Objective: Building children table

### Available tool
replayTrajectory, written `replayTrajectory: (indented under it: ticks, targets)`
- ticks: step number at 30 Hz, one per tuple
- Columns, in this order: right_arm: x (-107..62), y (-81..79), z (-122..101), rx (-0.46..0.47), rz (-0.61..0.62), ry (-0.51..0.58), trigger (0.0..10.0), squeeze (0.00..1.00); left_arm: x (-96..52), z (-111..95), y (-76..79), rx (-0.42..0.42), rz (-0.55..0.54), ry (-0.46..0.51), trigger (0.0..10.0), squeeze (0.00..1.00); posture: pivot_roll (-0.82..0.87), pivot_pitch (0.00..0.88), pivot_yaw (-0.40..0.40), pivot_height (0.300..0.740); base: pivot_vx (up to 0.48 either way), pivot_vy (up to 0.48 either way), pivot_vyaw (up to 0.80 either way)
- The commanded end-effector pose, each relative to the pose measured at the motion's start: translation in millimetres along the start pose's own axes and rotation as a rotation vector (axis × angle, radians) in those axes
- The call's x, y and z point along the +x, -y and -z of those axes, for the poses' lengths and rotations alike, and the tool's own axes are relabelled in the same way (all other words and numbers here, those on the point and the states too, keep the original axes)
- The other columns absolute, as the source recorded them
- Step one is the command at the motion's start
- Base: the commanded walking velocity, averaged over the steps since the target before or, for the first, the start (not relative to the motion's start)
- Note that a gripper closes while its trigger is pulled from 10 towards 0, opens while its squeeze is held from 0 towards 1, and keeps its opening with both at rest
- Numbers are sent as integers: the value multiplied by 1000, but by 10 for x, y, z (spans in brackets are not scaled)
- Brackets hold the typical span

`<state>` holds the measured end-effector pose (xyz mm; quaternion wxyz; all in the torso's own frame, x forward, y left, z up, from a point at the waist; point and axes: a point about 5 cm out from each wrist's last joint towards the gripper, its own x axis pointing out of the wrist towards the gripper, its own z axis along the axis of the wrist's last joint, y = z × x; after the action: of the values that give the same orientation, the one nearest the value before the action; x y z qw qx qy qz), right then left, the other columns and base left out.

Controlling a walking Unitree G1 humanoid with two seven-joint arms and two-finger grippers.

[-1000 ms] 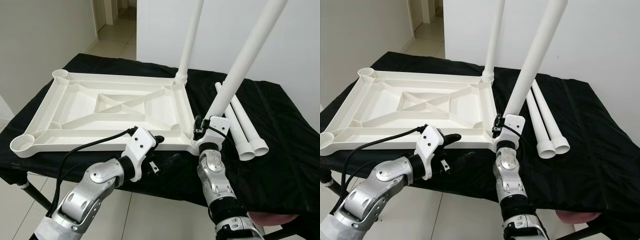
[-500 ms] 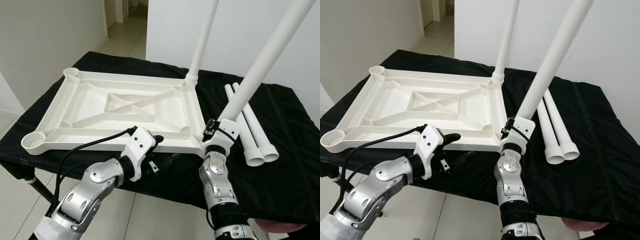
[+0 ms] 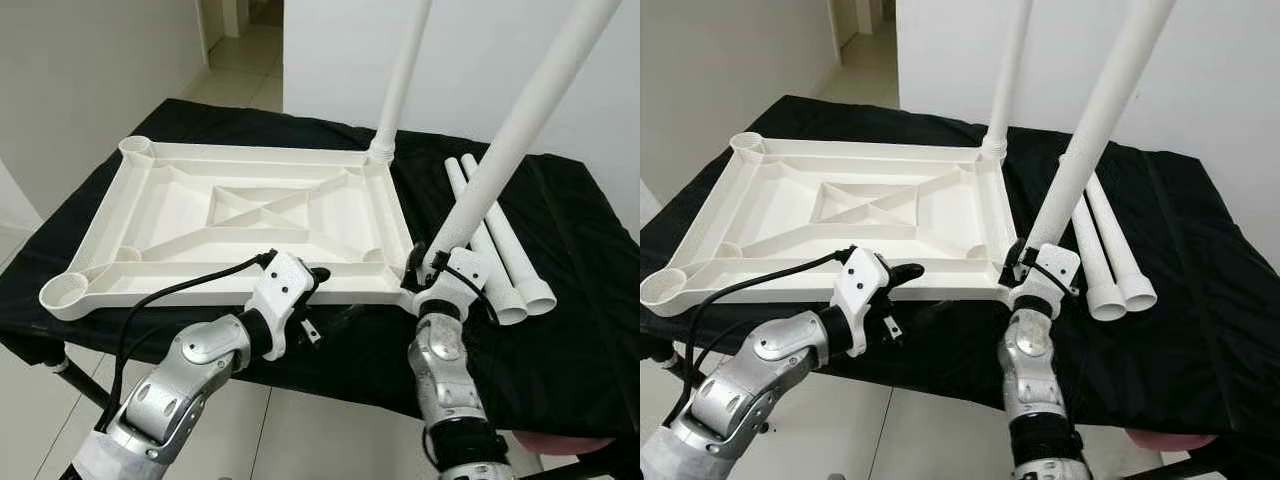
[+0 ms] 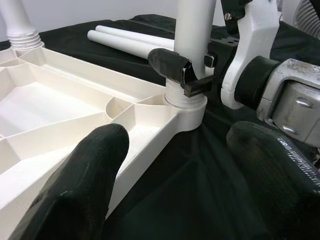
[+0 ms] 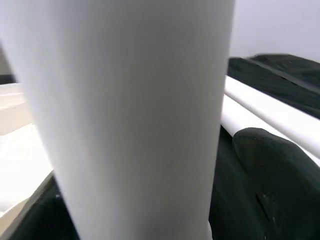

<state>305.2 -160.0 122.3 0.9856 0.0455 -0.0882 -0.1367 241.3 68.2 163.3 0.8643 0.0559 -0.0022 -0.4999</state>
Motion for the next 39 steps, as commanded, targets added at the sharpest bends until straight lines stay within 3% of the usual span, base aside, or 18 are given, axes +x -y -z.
replayTrajectory:
  ticks: [1,4,7,9,16,22,24,34,35,36,38,39]
  targets:
    - [36,45,-60,6,-31,37,10000,0,28,18,37,-1,45,-6,10000,0,-16,0,-28,740,0,0,0]
    - [54,74,-80,-10,-59,48,10000,0,40,15,39,-2,44,-5,10000,0,-21,0,-26,740,0,0,0]
    - [101,136,-109,-33,-148,51,10000,0,66,3,36,-1,43,-3,10000,0,-25,0,-20,740,0,0,0]
    - [155,213,-148,-39,-274,47,10000,0,90,-8,29,0,36,-1,10000,0,-25,0,-20,740,0,0,0]
    - [228,284,-192,-40,-439,22,10000,0,103,-20,25,1,35,-1,10000,0,-33,0,-18,740,0,0,0]
    - [305,357,-202,-109,-656,-35,10000,0,116,-35,22,-1,36,6,10000,0,-36,0,-17,740,0,0,0]
    - [289,352,-154,-129,-804,-101,10000,0,129,-43,24,-3,41,10,10000,0,-37,0,-14,740,0,0,0]
    - [246,353,-42,-141,-961,-190,10000,0,128,-54,16,8,52,6,10000,0,-38,0,-10,740,0,0,0]
    - [250,345,-17,-116,-974,-204,7961,0,125,-53,15,4,49,4,10000,0,-38,0,-10,740,0,0,0]
    - [251,336,-7,-115,-979,-206,3961,0,126,-52,14,1,49,3,10000,0,-44,0,-1,740,0,0,0]
    - [250,328,1,-112,-983,-209,3961,0,127,-51,14,-1,49,2,10000,0,-44,0,-1,740,0,0,0]
    - [252,325,9,-111,-984,-213,3020,0,130,-51,15,-2,49,2,10000,0,-44,0,-4,740,0,0,0]
